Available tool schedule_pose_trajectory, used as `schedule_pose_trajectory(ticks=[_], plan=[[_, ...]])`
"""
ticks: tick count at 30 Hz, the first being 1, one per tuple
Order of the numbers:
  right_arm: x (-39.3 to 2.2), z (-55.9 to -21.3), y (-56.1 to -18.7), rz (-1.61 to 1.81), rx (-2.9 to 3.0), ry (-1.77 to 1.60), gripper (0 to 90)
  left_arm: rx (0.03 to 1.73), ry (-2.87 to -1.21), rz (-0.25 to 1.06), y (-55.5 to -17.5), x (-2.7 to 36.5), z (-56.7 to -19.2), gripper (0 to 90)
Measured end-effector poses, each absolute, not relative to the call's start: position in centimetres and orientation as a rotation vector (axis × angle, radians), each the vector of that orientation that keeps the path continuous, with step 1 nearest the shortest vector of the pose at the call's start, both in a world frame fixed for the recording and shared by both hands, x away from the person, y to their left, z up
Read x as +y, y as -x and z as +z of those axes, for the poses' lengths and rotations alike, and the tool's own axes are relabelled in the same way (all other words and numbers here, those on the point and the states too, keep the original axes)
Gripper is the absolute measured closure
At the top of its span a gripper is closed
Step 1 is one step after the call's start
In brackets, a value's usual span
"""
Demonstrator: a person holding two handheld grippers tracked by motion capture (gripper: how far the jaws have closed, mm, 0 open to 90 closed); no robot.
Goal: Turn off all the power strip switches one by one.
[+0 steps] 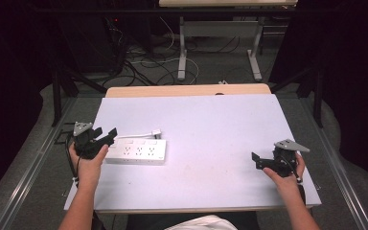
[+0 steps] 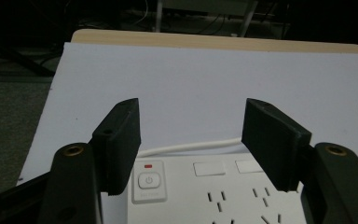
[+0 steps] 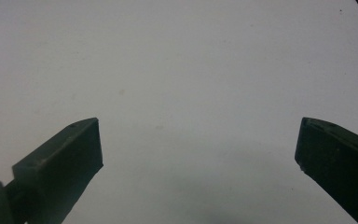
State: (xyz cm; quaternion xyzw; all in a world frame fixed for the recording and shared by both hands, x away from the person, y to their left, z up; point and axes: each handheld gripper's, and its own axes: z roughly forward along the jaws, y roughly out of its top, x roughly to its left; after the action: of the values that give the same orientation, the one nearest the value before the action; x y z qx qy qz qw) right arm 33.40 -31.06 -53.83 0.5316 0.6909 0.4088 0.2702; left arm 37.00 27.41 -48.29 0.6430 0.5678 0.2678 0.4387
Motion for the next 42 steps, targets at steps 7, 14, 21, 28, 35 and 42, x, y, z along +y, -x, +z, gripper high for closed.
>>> schedule_pose_trajectory(ticks=[7, 14, 21, 28, 35, 42], plan=[[-31.1, -54.0, -33.5, 1.099, 1.873, -1.437, 0.9, 1.432, -1.584, 0.672, -37.9, 27.8, -48.2, 49.9], [-31.2, -54.2, -33.5, 1.105, 1.873, -1.456, 1.3, 1.454, -1.621, 0.669, -38.9, 28.1, -48.6, 50.8], [-31.4, -54.2, -33.6, 1.100, 1.876, -1.449, 1.8, 1.488, -1.686, 0.616, -39.8, 28.4, -49.0, 57.8], [-31.3, -54.4, -33.6, 1.104, 1.863, -1.465, 3.1, 1.528, -1.743, 0.537, -40.3, 28.0, -49.6, 66.0], [-31.4, -54.4, -33.7, 1.102, 1.884, -1.468, 4.2, 1.531, -1.813, 0.514, -40.7, 27.4, -50.1, 77.1], [-31.4, -54.5, -33.7, 1.099, 1.887, -1.467, 4.5, 1.553, -1.885, 0.508, -41.0, 26.9, -50.7, 85.1]])
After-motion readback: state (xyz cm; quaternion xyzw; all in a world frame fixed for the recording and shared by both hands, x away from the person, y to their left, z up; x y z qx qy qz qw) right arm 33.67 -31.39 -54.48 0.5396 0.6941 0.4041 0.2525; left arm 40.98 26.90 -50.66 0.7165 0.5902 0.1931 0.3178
